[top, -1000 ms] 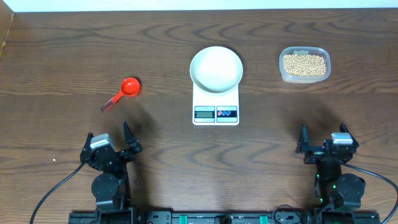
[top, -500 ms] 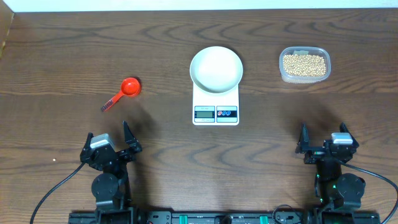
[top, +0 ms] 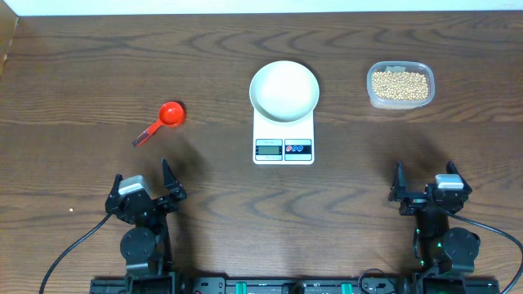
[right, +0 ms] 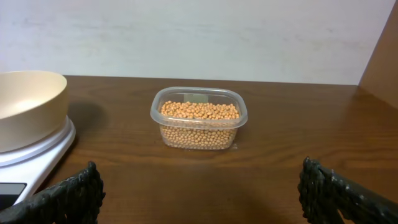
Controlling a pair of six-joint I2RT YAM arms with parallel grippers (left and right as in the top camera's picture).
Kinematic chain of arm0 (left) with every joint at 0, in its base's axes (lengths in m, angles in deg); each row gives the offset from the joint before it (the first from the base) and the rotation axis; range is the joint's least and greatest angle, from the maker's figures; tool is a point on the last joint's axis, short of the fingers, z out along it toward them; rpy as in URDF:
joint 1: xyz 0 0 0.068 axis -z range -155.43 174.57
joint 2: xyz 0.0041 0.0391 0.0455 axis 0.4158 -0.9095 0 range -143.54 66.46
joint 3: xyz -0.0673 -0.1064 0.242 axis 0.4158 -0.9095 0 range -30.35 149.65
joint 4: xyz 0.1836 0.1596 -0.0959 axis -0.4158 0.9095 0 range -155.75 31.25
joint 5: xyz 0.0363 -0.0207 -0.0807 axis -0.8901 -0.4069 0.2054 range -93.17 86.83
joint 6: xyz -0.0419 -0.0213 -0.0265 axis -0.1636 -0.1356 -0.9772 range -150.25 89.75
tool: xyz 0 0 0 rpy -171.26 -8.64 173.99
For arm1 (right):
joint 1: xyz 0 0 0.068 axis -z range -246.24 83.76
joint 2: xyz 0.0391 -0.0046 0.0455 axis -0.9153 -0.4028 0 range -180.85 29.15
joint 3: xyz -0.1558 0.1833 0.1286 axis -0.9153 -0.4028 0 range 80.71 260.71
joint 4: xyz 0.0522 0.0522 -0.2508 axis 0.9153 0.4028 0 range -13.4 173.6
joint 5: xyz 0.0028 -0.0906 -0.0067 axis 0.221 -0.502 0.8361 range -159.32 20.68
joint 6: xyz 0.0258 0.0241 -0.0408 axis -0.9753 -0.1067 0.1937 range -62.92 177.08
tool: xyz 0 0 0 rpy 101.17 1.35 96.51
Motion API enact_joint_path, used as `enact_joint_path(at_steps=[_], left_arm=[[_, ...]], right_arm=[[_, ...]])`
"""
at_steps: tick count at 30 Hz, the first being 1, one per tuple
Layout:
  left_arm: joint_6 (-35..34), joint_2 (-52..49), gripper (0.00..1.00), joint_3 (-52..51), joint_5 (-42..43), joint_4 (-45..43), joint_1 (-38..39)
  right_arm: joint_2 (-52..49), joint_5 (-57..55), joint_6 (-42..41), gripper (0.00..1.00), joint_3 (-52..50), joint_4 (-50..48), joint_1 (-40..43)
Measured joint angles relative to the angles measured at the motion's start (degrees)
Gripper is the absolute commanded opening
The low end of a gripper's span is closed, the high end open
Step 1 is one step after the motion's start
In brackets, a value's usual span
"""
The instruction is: Scoop item into bowl and weigh 50g on scale
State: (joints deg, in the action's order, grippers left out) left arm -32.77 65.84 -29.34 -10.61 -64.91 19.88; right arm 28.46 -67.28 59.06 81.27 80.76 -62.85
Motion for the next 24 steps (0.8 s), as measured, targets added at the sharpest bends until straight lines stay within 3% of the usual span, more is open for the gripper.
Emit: enact_joint_path(at_steps=[24], left_arm=[[0.7, 0.0, 0.98, 0.1, 3.3, 0.1, 0.0]], right_arm=[[0.0, 0.0, 0.0, 0.99, 0.0, 0.0, 0.0]])
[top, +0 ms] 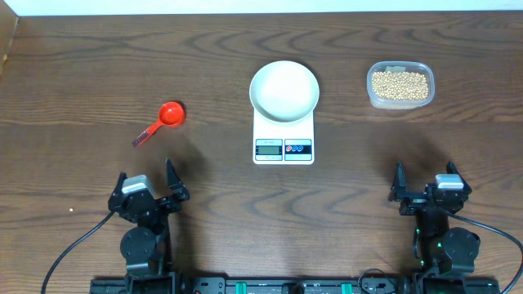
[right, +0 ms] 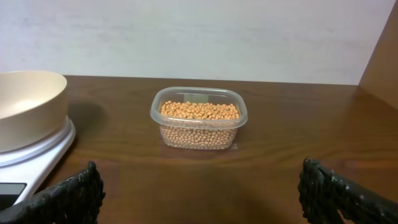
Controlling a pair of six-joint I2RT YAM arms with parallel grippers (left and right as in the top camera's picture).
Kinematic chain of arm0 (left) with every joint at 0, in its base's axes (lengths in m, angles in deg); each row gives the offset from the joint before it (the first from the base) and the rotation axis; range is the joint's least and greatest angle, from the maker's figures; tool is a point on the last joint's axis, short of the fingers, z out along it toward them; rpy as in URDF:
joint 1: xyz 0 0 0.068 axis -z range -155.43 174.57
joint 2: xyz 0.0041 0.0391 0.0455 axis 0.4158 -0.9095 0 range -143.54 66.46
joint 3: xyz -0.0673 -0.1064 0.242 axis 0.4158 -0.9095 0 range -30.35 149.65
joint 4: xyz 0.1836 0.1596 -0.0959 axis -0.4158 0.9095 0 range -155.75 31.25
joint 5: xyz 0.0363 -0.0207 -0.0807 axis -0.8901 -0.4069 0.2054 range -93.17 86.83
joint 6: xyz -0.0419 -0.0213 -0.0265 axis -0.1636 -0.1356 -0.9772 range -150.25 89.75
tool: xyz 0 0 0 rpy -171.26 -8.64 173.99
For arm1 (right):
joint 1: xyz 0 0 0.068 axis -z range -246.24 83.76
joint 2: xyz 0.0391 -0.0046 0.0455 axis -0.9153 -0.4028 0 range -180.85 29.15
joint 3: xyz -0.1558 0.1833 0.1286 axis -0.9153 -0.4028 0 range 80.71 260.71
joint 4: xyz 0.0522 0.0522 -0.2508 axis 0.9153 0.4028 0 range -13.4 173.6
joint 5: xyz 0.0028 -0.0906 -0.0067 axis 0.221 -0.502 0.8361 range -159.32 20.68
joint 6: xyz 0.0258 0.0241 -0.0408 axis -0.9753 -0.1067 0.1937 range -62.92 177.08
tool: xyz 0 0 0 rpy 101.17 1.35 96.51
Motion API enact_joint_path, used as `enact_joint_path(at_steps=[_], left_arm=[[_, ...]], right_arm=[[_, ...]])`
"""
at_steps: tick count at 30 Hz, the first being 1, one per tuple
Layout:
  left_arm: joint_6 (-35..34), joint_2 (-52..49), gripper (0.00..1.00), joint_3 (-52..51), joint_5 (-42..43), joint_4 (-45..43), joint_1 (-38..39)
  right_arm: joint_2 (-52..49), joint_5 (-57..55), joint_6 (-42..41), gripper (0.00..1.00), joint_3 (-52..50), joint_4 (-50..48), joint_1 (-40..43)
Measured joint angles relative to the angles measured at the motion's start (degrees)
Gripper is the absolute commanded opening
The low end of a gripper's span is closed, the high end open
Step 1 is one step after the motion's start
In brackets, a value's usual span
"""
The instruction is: Scoop item into bowl and weigh 50g on scale
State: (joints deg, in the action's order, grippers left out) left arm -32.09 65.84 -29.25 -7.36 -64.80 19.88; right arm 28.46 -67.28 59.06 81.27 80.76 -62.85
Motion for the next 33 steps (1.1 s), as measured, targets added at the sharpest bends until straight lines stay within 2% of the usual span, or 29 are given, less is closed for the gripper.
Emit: enact_joint_path(at_steps=[4, 8, 14, 17, 23, 31, 33], left_arm=[[0.8, -0.5, 0.98, 0.3, 3.0, 0.7, 0.0], [1.1, -5.1, 0.98, 2.4, 5.3, 2.3, 0.0], [2.3, -19.9, 0.98, 13.6, 10.5, 3.1, 0.0], [2.6, -28.7, 0.98, 21.7, 13.6, 6.5, 0.0], [4.2, -48.7, 0.98, 42.4, 20.8, 18.0, 0.0], [9.2, -74.7, 0.98, 72.3, 26.8, 44.2, 0.0], [11.3, -80.2, 0.98, 78.4, 27.5, 48.1, -0.2]], right_arm=[[0.0, 0.0, 0.0, 0.99, 0.0, 0.0, 0.0], [0.0, 0.0, 0.0, 0.99, 0.0, 0.0, 0.0], [0.0, -0.1, 0.0, 0.99, 0.0, 0.0, 0.0], [0.0, -0.2, 0.0, 0.99, 0.0, 0.0, 0.0], [0.0, -0.2, 0.0, 0.99, 0.0, 0.0, 0.0], [0.0, -0.2, 0.0, 0.99, 0.0, 0.0, 0.0], [0.0, -0.3, 0.0, 0.99, 0.0, 0.0, 0.0]])
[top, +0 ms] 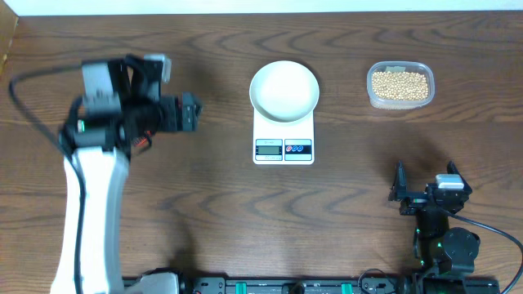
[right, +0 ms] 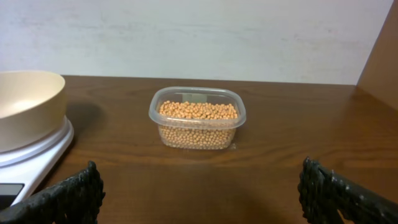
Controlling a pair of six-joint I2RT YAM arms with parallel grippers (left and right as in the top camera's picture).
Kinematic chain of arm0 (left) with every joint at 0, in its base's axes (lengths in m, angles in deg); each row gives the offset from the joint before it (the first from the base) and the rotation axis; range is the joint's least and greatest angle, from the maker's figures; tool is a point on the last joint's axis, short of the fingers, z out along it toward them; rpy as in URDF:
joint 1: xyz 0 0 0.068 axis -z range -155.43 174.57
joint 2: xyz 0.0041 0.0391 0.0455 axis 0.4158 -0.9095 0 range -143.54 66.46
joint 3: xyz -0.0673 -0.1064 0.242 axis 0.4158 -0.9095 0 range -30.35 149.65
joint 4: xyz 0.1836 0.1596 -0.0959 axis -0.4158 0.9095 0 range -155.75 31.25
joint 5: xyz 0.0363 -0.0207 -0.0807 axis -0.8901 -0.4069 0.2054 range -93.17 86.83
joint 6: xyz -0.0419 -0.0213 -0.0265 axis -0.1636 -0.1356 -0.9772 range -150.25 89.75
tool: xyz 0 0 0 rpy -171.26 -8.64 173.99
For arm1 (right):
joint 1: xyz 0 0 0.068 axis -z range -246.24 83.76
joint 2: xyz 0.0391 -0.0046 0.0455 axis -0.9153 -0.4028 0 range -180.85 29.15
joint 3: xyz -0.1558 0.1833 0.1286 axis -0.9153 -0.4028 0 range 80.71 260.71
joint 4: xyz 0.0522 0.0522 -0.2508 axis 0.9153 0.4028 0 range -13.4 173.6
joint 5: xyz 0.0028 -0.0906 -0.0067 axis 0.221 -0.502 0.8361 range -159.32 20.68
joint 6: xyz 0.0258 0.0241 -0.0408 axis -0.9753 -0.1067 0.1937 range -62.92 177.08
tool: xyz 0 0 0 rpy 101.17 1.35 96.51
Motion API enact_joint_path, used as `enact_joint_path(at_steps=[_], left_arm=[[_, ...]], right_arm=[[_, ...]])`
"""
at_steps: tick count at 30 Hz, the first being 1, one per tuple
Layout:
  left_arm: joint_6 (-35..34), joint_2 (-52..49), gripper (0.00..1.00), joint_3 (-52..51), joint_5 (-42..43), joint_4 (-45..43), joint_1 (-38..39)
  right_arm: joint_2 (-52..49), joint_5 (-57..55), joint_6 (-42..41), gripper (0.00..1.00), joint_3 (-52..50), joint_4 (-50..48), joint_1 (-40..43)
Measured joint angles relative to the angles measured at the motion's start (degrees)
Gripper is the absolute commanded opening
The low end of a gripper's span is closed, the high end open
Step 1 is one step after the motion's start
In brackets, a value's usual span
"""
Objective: Scoop item into bowl and weigh 50g on scale
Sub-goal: 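Reach left gripper to the red scoop and grasp its cup rim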
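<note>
A white bowl (top: 284, 90) stands empty on the white digital scale (top: 283, 149); in the right wrist view the bowl (right: 25, 106) and the scale (right: 38, 152) are at the left. A clear tub of soybeans (top: 400, 84) sits at the back right and straight ahead (right: 198, 118) of my right gripper (right: 204, 198), which is open and empty near the front edge (top: 425, 181). My left gripper (top: 188, 113) is over the spot of the red scoop. Only a bit of the scoop's handle (top: 141, 142) shows. Whether the left jaws are open or shut is not visible.
My left arm (top: 86, 204) stretches from the front left up across the left side of the dark wooden table (top: 343, 220). A pale wall (right: 199, 37) rises behind the table's far edge.
My left arm has left its resting place at the front left. It now reaches to the back left with its gripper over the red scoop. The right arm, bowl, scale and tub have not moved.
At both earlier moments my two grippers rested open at the front edge, and the red scoop lay in plain view at the left. The left one had shifted slightly by the second moment. Now the left gripper covers the scoop.
</note>
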State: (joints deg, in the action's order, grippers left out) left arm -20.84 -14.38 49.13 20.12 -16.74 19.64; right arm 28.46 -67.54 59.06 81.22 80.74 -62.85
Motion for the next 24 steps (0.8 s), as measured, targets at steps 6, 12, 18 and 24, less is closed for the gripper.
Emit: enact_joint_path(at_steps=[6, 12, 18, 24], left_arm=[[3.8, -9.5, 0.98, 4.7, 0.6, -0.8, -2.5], [8.5, -14.4, 0.98, 4.7, -5.1, -1.4, -3.3], [14.9, -22.9, 0.98, 4.8, -10.6, -6.1, -5.2], [20.3, -28.2, 0.76, 4.8, -11.7, -10.8, -8.1]], right_arm=[[0.0, 0.0, 0.0, 0.99, 0.0, 0.0, 0.0], [0.0, 0.0, 0.0, 0.99, 0.0, 0.0, 0.0], [0.0, 0.0, 0.0, 0.99, 0.0, 0.0, 0.0], [0.0, -0.1, 0.0, 0.99, 0.0, 0.0, 0.0]])
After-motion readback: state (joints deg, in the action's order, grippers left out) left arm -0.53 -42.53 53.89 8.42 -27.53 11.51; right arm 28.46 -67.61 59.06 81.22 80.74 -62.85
